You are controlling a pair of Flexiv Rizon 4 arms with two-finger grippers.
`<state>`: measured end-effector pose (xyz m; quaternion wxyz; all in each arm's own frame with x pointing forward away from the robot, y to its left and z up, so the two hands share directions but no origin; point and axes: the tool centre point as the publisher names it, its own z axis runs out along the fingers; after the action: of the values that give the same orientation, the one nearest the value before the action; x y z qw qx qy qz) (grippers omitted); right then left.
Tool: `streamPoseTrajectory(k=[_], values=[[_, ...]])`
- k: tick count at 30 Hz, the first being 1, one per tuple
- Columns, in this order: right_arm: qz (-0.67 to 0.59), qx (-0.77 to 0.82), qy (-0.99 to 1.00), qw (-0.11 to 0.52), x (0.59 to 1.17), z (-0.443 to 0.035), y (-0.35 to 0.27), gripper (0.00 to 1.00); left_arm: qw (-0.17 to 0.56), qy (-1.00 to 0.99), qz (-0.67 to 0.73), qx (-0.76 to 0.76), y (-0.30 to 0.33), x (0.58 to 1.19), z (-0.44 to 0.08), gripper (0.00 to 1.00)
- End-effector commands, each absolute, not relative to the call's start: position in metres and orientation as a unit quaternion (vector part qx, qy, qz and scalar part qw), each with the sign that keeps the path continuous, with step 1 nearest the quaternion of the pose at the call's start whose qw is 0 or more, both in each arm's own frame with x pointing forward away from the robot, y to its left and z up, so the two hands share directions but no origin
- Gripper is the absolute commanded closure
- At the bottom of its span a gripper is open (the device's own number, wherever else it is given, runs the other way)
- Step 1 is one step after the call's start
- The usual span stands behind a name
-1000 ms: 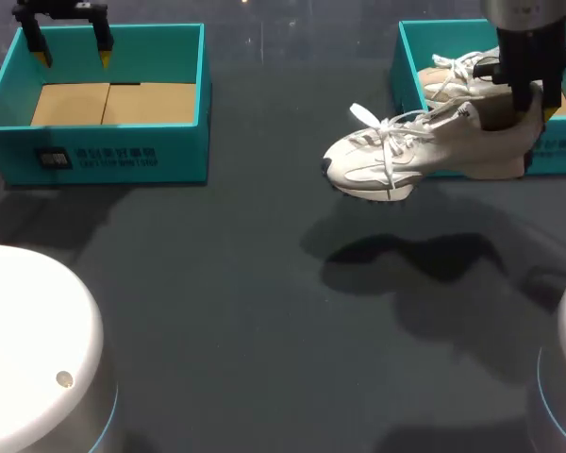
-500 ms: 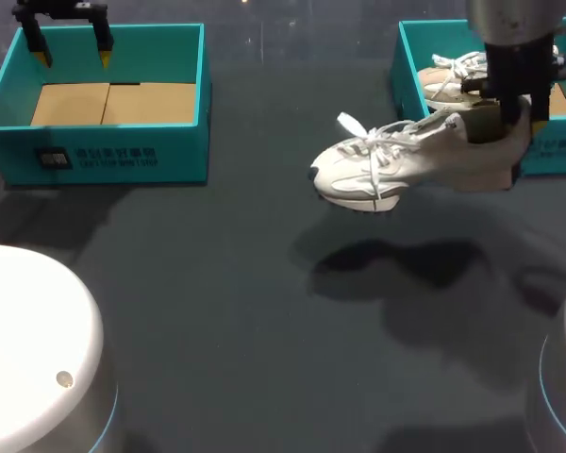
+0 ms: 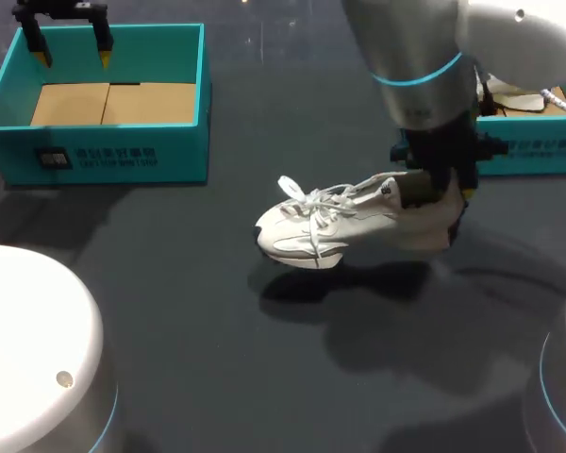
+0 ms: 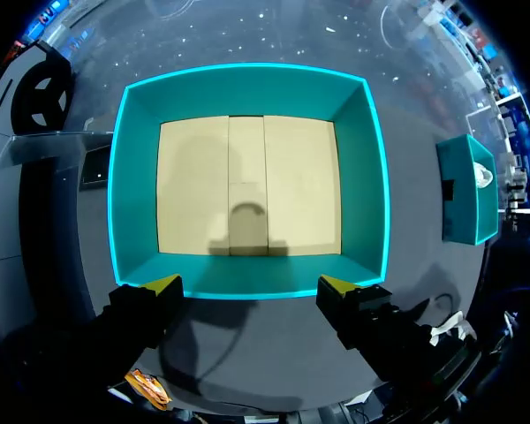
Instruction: Take the shoe out of the shoebox, open the shoe tongue, remove and reinsert the insole, then place the shoe into the shoebox
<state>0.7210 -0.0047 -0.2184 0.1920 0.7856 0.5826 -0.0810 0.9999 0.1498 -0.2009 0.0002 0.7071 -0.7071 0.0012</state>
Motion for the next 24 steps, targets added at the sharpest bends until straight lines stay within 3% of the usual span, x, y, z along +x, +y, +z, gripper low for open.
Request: streamPoseTrajectory(k=[1, 11, 24], values=[[-0.082, 0.782, 0.584, 0.200, 0.717, -0.244, 0.014, 1.00, 0.000, -0.707, 0.001, 0.707, 0.150, 1.000, -0.200, 0.00], [-0.085, 0.781, 0.594, 0.172, 0.707, -0.288, 0.028, 1.00, 0.000, -0.707, 0.001, 0.707, 0.150, 1.000, -0.200, 0.00], [-0.085, 0.781, 0.594, 0.172, 0.707, -0.288, 0.028, 1.00, 0.000, -0.707, 0.001, 0.707, 0.150, 1.000, -0.200, 0.00]])
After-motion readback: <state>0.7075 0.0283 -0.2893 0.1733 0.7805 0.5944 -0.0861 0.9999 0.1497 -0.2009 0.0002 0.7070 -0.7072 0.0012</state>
